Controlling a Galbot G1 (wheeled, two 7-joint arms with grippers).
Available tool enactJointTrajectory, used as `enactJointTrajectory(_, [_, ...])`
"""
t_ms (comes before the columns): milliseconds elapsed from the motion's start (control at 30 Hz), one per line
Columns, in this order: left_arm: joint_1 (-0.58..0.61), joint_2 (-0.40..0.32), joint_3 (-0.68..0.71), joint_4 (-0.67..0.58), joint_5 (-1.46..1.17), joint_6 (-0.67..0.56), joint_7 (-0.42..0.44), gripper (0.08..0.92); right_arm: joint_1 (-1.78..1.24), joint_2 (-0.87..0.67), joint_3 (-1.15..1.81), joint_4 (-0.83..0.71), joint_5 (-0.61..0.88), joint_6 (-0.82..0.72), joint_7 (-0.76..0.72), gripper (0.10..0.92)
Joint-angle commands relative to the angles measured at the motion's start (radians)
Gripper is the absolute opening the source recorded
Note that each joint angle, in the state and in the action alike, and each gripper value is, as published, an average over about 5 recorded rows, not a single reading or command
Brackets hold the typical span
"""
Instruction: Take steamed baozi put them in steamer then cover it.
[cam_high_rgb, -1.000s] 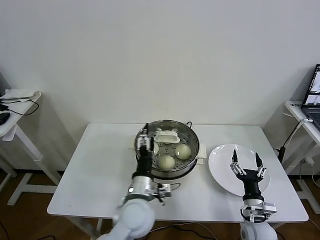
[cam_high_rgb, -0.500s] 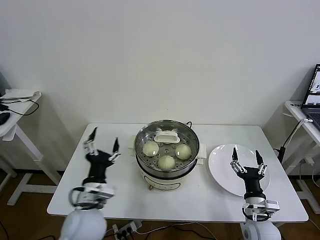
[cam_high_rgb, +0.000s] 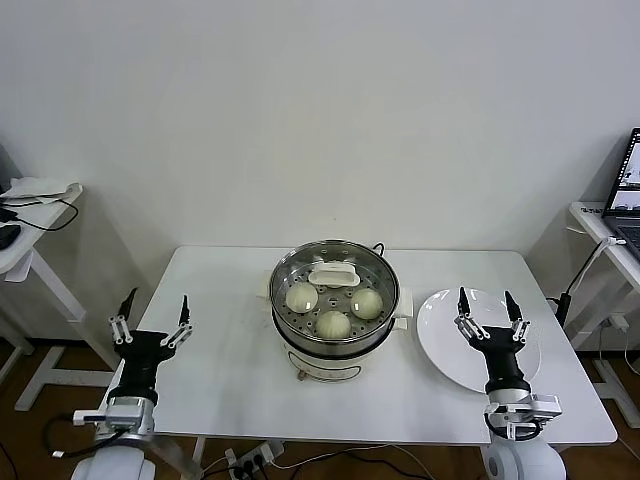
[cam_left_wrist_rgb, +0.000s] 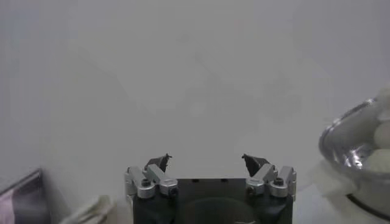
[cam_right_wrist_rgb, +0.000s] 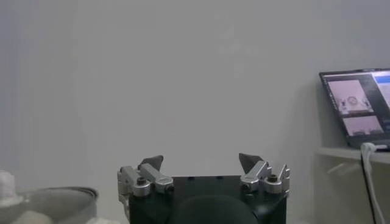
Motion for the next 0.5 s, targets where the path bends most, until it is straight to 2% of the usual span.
enactJointTrajectory(33, [0.091, -0.028, -0.058, 0.008, -0.110, -0.128, 0.013, 0.823, -0.009, -0.001, 0.002, 0.036, -0.001, -0.021, -0.002, 0.823])
enactJointTrajectory(500, [0.113, -0.024, -0.022, 0.007, -0.081, -0.133, 0.011, 0.823, -0.018, -0.002, 0.003, 0.054, -0.020, -0.034, 0.005, 0.823])
